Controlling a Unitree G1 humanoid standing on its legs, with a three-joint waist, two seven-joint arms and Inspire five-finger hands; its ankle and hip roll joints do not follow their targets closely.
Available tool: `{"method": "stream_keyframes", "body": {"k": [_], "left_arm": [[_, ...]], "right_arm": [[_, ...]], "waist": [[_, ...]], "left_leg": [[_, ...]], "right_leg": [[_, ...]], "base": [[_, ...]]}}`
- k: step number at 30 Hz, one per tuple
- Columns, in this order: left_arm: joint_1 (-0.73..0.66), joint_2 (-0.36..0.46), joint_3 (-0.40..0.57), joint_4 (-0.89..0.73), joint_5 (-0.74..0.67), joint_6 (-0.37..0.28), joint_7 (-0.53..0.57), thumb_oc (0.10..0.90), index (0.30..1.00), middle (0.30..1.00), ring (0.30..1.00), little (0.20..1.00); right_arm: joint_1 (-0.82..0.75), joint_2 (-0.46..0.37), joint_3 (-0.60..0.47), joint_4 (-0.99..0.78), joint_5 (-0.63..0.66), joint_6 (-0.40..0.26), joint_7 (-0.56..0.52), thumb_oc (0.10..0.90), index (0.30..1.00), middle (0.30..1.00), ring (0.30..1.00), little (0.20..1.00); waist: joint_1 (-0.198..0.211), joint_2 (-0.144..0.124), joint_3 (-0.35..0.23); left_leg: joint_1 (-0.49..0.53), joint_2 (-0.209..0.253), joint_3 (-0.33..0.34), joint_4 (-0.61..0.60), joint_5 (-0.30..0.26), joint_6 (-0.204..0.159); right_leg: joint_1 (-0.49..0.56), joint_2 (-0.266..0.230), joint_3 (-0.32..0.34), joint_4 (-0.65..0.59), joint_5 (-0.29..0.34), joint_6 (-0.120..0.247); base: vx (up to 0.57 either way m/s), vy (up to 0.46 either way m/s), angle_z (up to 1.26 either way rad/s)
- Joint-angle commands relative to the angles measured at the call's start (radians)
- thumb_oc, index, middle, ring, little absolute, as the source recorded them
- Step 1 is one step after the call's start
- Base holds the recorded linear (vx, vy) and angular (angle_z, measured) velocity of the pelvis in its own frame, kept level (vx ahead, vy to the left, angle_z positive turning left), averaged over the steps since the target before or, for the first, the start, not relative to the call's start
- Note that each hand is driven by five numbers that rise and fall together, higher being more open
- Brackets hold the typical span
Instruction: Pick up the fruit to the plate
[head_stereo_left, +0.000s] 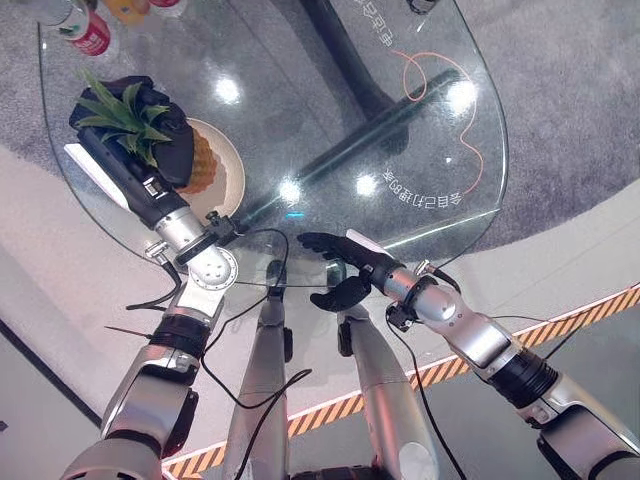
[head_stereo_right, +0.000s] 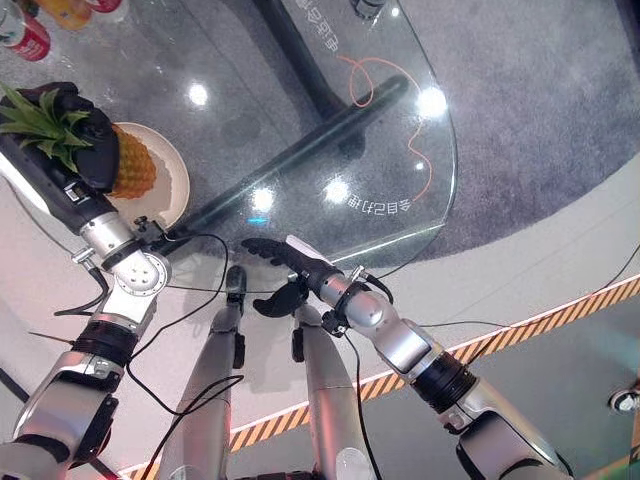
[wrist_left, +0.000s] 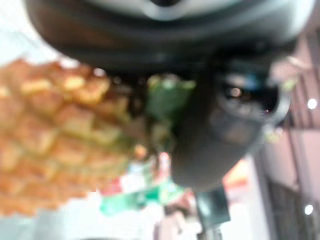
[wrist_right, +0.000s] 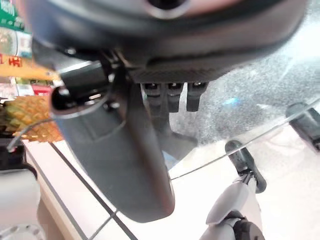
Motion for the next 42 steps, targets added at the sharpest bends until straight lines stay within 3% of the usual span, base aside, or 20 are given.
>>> {"method": "stream_keyframes", "body": {"k": [1,15,22,23,24,25,42], "left_arm": [[-0.094,0.060,0.029,-0.072,0.113,-0.155,0.086,0.100,0.300,0.300,0.300,0.200],[-0.125,0.027,-0.010,-0.048,0.201,-0.086,0.137,0.100,0.300,0.300,0.300,0.200],[-0.147,0.033,-0.010,0.012,0.117,-0.077,0.123,0.100,0.300,0.300,0.300,0.200],[-0.148,0.034,-0.011,0.016,0.115,-0.077,0.122,0.158,0.349,0.349,0.349,0.258],[-0.148,0.036,-0.011,0.019,0.111,-0.079,0.117,0.591,0.721,0.721,0.721,0.691],[-0.148,0.037,-0.012,0.023,0.109,-0.082,0.116,0.800,0.900,0.900,0.900,0.900],[-0.143,0.026,0.001,0.030,0.092,-0.104,0.116,0.800,0.900,0.900,0.900,0.900]], "right_arm": [[0.004,-0.002,-0.001,-0.098,0.040,-0.046,0.022,0.800,0.900,0.900,0.900,0.900],[-0.027,0.000,-0.013,-0.091,0.020,-0.032,0.022,0.800,0.900,0.900,0.900,0.900],[-0.050,0.005,-0.007,-0.056,0.019,-0.044,0.011,0.800,0.900,0.900,0.900,0.900],[-0.049,0.006,-0.008,-0.055,0.017,-0.047,0.011,0.800,0.900,0.900,0.900,0.900],[-0.048,0.006,-0.008,-0.055,0.015,-0.050,0.012,0.800,0.900,0.900,0.900,0.900],[-0.049,0.005,-0.008,-0.050,0.016,-0.056,0.012,0.800,0.900,0.900,0.900,0.900],[-0.062,0.028,-0.020,-0.039,-0.004,-0.044,0.014,0.800,0.900,0.900,0.900,0.900]], "waist": [[0.020,-0.035,-0.018],[0.016,-0.022,-0.018],[0.015,-0.020,-0.018],[0.014,-0.021,-0.018],[0.014,-0.021,-0.018],[0.015,-0.021,-0.018],[0.024,-0.002,-0.018]], "left_leg": [[-0.032,-0.044,-0.029,0.059,-0.064,0.006],[-0.090,-0.058,-0.045,0.057,-0.049,-0.002],[-0.096,-0.055,-0.045,0.052,-0.039,-0.009],[-0.094,-0.055,-0.045,0.050,-0.038,-0.009],[-0.091,-0.056,-0.046,0.046,-0.037,-0.010],[-0.090,-0.056,-0.047,0.045,-0.036,-0.010],[-0.054,-0.064,-0.054,0.015,-0.021,-0.011]], "right_leg": [[-0.013,0.021,-0.054,-0.009,0.047,0.026],[-0.088,0.024,-0.061,0.000,0.060,0.023],[-0.098,0.021,-0.068,-0.003,0.065,0.024],[-0.096,0.022,-0.068,-0.004,0.066,0.024],[-0.094,0.023,-0.069,-0.007,0.066,0.024],[-0.093,0.023,-0.069,-0.007,0.067,0.023],[-0.061,0.019,-0.073,-0.025,0.067,0.020]], "base": [[-0.02,0.038,-0.02],[0.00,0.004,0.00],[0.00,0.000,0.00],[0.00,0.000,0.00],[0.00,0.000,0.00],[0.00,0.000,0.00],[0.00,0.000,0.00]]}}
